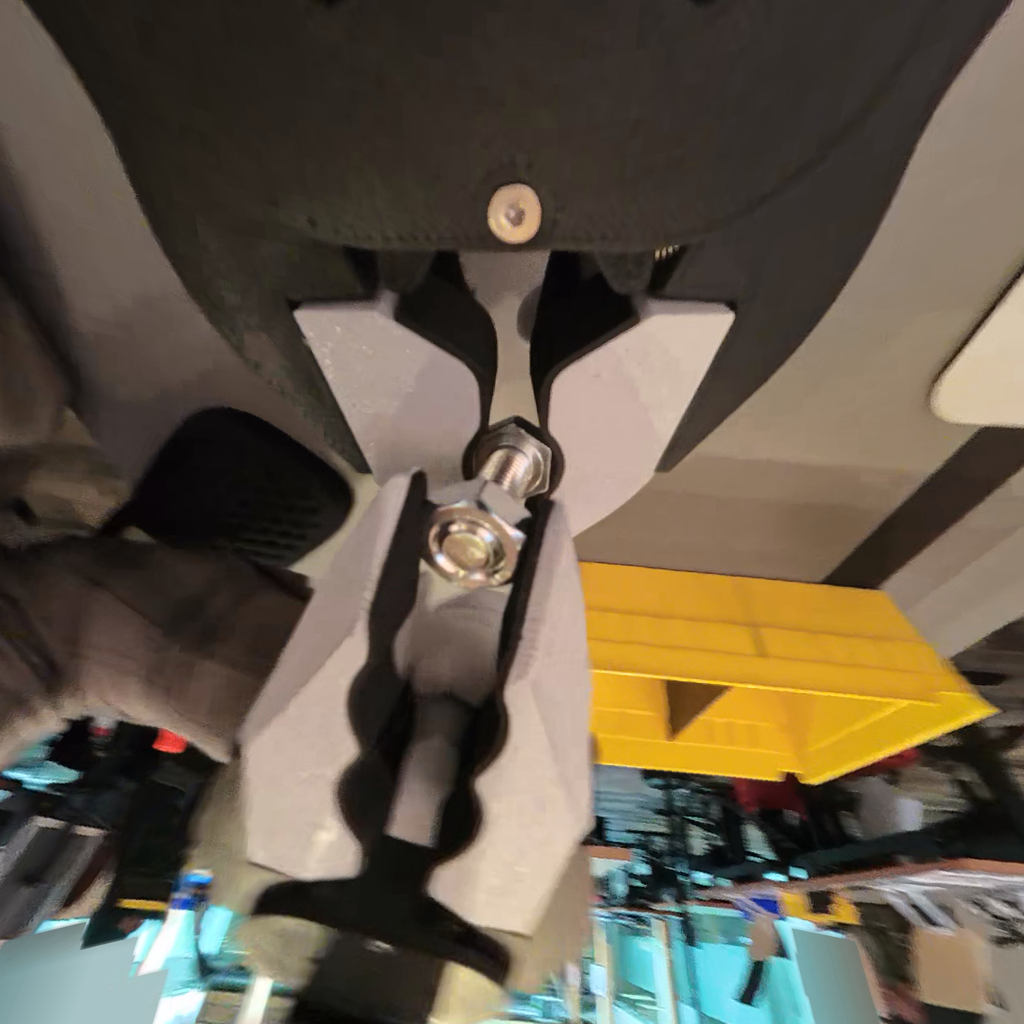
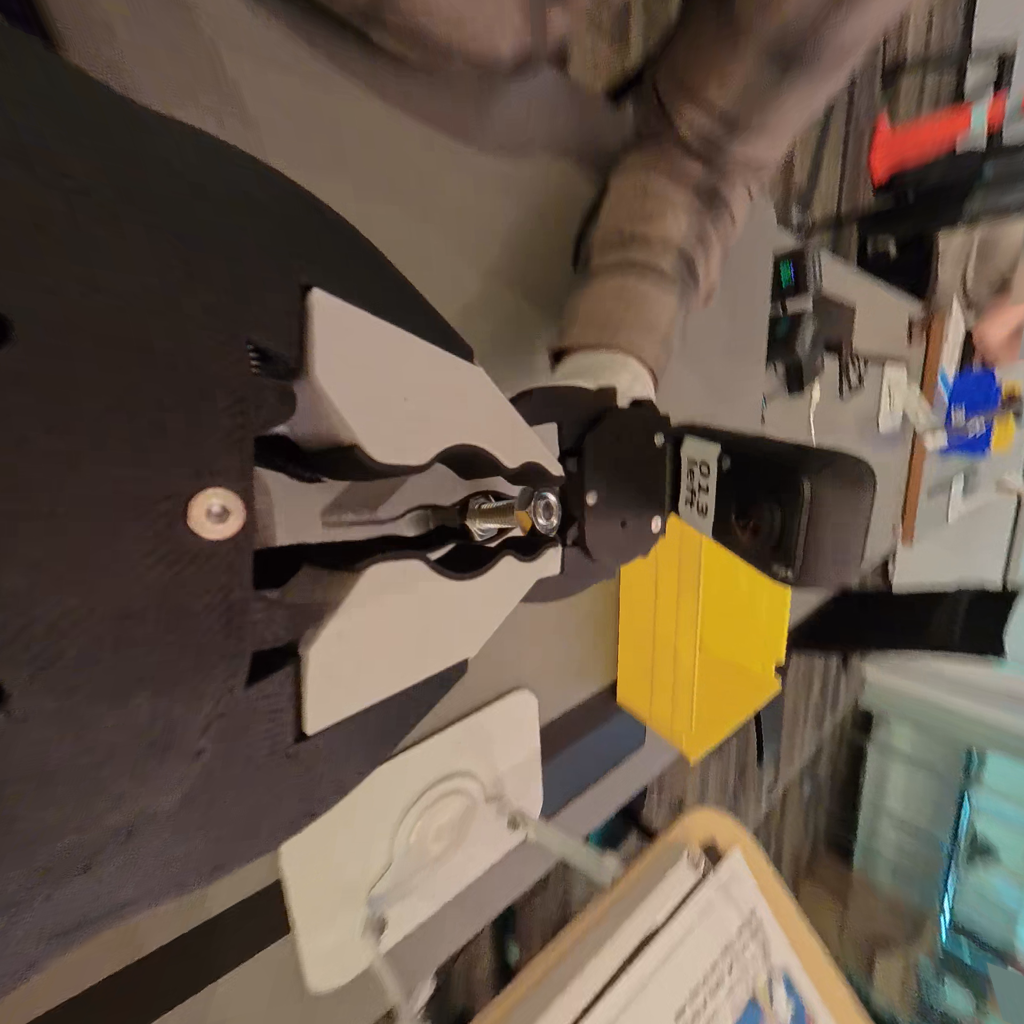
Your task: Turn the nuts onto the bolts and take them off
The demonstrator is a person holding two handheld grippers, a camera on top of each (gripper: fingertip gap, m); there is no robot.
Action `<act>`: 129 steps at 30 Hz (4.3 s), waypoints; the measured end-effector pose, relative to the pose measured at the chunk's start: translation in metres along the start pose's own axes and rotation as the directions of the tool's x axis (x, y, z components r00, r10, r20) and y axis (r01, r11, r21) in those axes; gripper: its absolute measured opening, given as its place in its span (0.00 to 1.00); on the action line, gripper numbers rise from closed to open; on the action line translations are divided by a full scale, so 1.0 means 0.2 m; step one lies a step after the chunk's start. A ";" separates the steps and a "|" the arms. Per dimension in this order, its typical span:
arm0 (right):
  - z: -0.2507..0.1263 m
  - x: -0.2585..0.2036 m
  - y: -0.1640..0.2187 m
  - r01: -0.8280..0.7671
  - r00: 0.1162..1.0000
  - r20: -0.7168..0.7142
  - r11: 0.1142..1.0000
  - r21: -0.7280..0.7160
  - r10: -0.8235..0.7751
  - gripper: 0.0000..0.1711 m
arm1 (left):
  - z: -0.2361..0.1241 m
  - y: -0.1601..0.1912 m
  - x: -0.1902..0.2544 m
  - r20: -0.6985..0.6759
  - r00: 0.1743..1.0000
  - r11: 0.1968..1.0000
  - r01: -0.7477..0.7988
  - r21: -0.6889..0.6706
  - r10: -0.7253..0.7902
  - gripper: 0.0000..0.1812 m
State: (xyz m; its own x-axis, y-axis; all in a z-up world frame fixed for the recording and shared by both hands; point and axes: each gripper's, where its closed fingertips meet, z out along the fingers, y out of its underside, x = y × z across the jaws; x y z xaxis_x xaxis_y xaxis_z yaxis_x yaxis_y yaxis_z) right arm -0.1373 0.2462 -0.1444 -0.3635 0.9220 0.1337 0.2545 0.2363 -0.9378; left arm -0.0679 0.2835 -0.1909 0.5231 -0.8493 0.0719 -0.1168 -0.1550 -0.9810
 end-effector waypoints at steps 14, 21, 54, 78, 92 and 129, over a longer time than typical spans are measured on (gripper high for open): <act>-0.23 -0.63 -0.05 0.032 0.469 0.878 0.995 0.091 -0.095 0.09 | -0.02 0.04 0.74 -0.610 0.780 0.984 -0.179 -0.007 0.137 0.05; -0.10 -0.31 -0.09 -0.032 0.827 0.561 0.993 0.117 -0.039 0.26 | 0.02 -0.03 0.33 -0.292 0.954 0.998 -0.066 0.004 0.064 0.05; -0.02 0.15 0.04 -0.044 0.852 -0.511 0.989 0.143 0.112 0.09 | -0.02 0.05 -0.25 0.362 0.932 0.999 -0.007 -0.048 0.024 0.05; -0.02 0.10 -0.02 0.065 0.945 -0.325 0.990 0.129 -0.020 0.17 | -0.05 0.01 -0.23 0.322 0.947 0.998 0.028 -0.056 -0.008 0.04; 0.00 0.02 -0.03 0.194 0.920 -0.360 0.979 0.064 -0.158 0.20 | -0.04 0.00 -0.20 0.299 0.954 0.997 0.015 -0.070 0.007 0.04; -0.04 0.13 -0.07 -0.137 0.883 -0.384 0.930 0.342 0.271 0.10 | -0.07 -0.07 -0.23 0.418 0.890 0.982 -0.188 -0.026 0.181 0.03</act>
State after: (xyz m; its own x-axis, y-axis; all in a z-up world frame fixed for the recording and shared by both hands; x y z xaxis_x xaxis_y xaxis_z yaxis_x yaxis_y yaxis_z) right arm -0.1434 0.2690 -0.1259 0.0926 0.9956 -0.0131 -0.0204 -0.0112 -0.9997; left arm -0.1018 0.3181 -0.1780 0.7976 -0.5727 -0.1893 -0.2346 -0.0054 -0.9721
